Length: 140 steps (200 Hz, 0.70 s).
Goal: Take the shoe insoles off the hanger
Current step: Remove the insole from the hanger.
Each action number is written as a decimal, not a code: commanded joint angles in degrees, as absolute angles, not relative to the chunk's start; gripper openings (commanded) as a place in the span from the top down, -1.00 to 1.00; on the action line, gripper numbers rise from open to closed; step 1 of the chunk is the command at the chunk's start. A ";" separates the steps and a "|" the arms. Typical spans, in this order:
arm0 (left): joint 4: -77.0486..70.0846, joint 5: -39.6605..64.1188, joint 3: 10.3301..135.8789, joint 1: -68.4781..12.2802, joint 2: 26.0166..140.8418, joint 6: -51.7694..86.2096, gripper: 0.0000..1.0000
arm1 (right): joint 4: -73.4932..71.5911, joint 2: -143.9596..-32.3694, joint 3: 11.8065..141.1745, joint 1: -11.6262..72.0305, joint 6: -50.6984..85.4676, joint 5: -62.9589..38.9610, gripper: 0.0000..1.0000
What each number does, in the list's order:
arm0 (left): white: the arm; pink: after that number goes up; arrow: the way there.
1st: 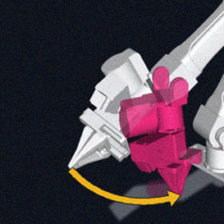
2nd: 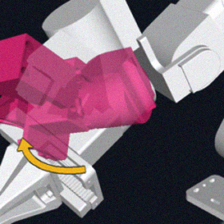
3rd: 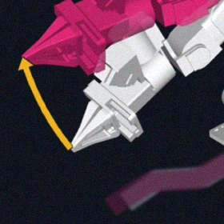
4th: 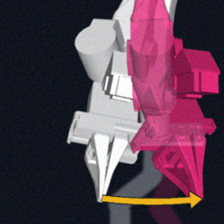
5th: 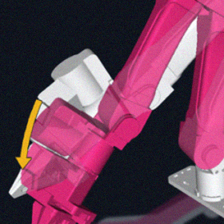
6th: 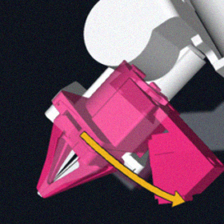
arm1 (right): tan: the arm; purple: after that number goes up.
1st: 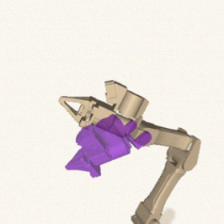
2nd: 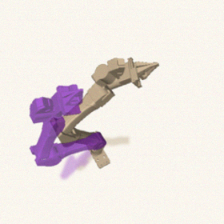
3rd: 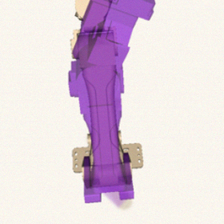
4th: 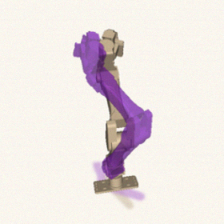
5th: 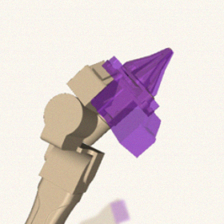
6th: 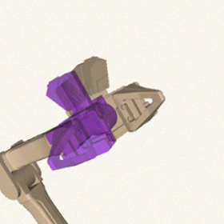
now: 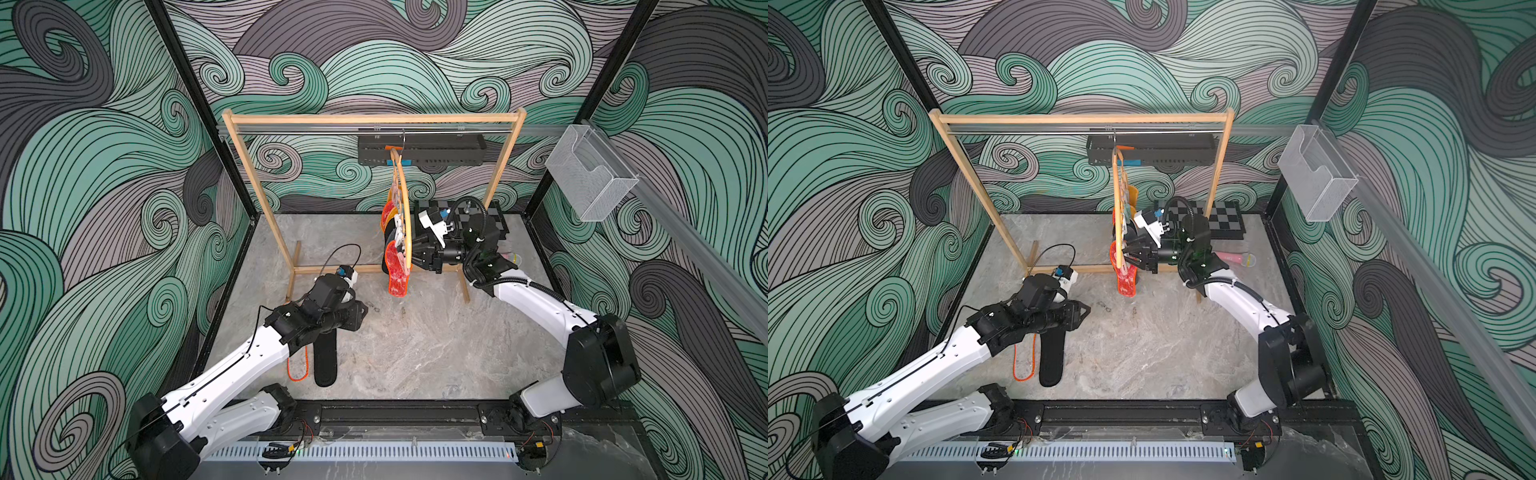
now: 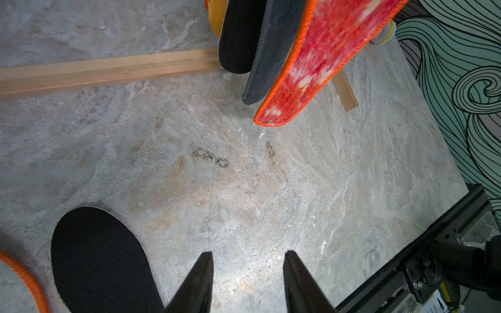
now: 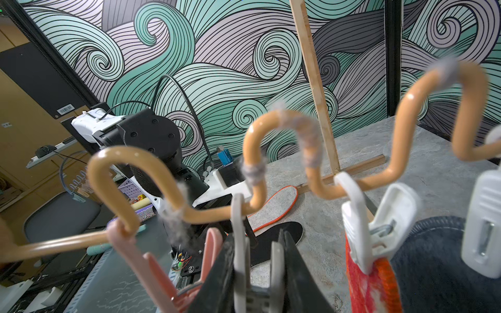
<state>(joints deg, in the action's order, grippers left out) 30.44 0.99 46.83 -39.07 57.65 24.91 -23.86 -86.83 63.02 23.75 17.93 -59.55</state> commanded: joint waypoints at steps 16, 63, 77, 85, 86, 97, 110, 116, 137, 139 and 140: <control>29.62 1.67 48.38 -38.85 56.70 23.28 0.12 | -21.69 -85.64 61.71 23.82 16.08 -60.26 0.46; 35.18 1.34 51.34 -38.80 55.09 22.72 0.12 | -21.14 -85.90 62.05 23.82 15.83 -60.26 0.45; 41.49 0.25 54.23 -38.81 53.58 22.43 0.12 | -20.99 -85.91 62.09 23.82 15.73 -60.14 0.45; 45.01 -0.40 55.00 -38.90 52.19 21.75 0.12 | -20.76 -86.04 62.17 23.82 15.49 -60.12 0.45; 45.27 -0.55 55.01 -38.87 51.98 21.69 0.12 | -20.75 -86.04 62.15 23.86 15.48 -60.07 0.45; 47.78 -2.65 54.72 -38.91 49.17 20.77 0.12 | -20.64 -86.13 62.24 23.82 15.29 -60.03 0.45; 48.73 -3.94 53.20 -38.87 44.96 19.40 0.12 | -20.57 -86.26 62.28 23.86 15.29 -60.04 0.45; 48.69 -4.07 52.27 -38.93 42.68 18.88 0.12 | -20.57 -86.30 62.25 23.82 15.21 -60.03 0.45; 48.65 -5.10 48.95 -38.93 34.51 18.28 0.11 | -20.30 -86.48 62.27 23.83 14.89 -59.94 0.45; 48.39 -5.27 48.60 -38.89 33.79 18.39 0.11 | -20.30 -86.48 62.24 23.82 14.93 -59.94 0.45; 48.28 -5.36 48.43 -38.87 33.59 18.47 0.11 | -20.30 -86.48 62.23 23.82 14.94 -59.99 0.45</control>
<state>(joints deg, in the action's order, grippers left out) 44.27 -2.52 50.94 -39.07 40.12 20.62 -22.87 -86.83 63.02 23.75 16.78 -58.59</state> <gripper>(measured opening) 0.443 0.276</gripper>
